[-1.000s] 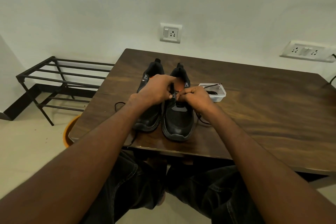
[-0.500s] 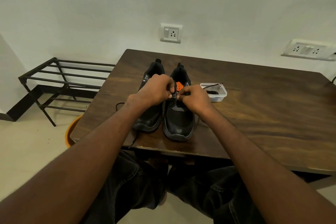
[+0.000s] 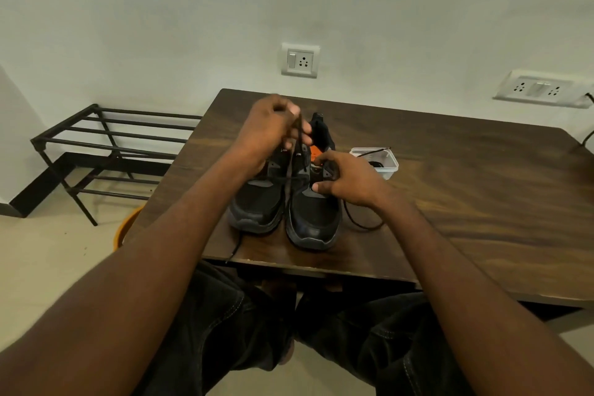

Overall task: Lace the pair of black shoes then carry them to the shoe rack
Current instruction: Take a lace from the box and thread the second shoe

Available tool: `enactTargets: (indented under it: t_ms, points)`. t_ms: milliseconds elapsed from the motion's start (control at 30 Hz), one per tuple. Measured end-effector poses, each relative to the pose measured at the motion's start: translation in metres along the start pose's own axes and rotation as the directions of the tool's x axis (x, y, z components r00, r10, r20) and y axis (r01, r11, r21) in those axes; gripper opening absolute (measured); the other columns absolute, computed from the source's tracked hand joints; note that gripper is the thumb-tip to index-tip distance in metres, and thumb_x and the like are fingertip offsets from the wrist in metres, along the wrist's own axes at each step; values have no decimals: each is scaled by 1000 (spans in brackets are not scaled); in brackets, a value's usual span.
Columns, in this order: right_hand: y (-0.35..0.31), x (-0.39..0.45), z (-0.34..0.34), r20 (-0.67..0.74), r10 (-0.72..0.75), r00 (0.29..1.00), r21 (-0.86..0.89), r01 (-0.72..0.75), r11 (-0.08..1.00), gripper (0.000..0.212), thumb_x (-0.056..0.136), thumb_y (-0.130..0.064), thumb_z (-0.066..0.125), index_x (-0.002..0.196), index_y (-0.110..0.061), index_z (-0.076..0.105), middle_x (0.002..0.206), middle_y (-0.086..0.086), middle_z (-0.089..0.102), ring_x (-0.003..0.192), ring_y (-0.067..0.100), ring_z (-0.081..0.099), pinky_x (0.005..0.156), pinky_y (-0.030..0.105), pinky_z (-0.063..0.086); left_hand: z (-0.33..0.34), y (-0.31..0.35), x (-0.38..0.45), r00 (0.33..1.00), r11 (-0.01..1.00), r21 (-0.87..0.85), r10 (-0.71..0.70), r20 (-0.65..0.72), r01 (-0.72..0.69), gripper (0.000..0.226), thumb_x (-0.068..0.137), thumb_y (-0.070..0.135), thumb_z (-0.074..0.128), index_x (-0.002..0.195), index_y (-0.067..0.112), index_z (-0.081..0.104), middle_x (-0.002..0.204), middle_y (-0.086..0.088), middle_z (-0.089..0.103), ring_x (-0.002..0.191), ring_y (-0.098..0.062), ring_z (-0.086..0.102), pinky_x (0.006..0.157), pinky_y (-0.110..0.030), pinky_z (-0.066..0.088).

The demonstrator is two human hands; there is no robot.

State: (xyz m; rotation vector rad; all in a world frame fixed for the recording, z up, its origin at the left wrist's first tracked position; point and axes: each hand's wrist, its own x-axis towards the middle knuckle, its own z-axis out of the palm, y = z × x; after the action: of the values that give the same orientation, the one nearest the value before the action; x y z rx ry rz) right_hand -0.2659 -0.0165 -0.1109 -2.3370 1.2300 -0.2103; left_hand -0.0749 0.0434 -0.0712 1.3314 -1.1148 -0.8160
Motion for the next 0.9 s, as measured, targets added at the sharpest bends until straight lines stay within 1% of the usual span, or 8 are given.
enactTargets:
  t_ms: [100,233,400,500,567,667,767,900]
  points:
    - [0,0,0,-3,-6,1000,1,6,1000,62,86,-41,83,141,-31,57,135,-1,64,114,20,64,96,40,54,-8,-2,0,999,983,184,22,-25,-17,4,103,21,60,104,17,60,81,1,67,65,-9,61,55,-19,44]
    - [0,0,-1,8,-17,1000,3,17,1000,61,86,-41,83,140,-31,57,95,-15,58,98,16,65,89,41,57,-5,-30,-8,969,663,738,-77,234,-125,7,94,27,73,94,22,68,91,6,66,85,-6,63,79,-25,53]
    - [4,2,-1,28,-31,999,22,30,999,62,87,-38,82,143,-30,54,95,-12,59,93,13,64,89,39,57,0,-34,-9,966,631,750,-6,260,-198,20,97,16,66,84,30,62,90,7,65,84,-4,60,91,-36,55]
    - [8,3,-3,64,-42,997,39,40,998,68,84,-41,85,144,-30,53,110,-3,63,100,16,65,92,40,56,5,-18,-5,993,934,340,85,86,-110,13,105,15,55,96,23,59,96,-2,74,89,-13,72,79,-30,59]
    - [11,4,-2,78,-48,996,21,46,999,77,77,-47,88,144,-35,52,126,1,59,116,22,61,99,44,54,5,-6,-2,998,998,15,59,-35,-59,11,110,17,45,106,14,55,91,-6,75,79,-19,73,58,-23,52]
    - [15,7,-1,75,-32,997,23,31,999,83,72,-52,90,143,-40,50,140,5,51,129,27,53,105,47,50,4,-9,-4,998,944,328,54,-23,-43,10,107,26,54,112,18,55,88,4,65,71,-6,61,61,-17,45]
    - [14,7,-1,71,-34,997,17,33,999,85,73,-49,90,146,-39,49,139,5,49,129,26,52,104,43,49,3,-32,-8,978,691,709,-10,207,-142,13,96,29,71,105,23,64,92,9,63,87,-6,63,74,-21,50]
    - [14,8,-1,78,-19,997,20,18,1000,86,74,-46,90,148,-37,48,142,6,47,131,27,51,104,42,49,6,-38,-9,964,662,723,-7,268,-196,7,97,14,68,97,21,66,95,2,67,90,-12,65,82,-30,55]
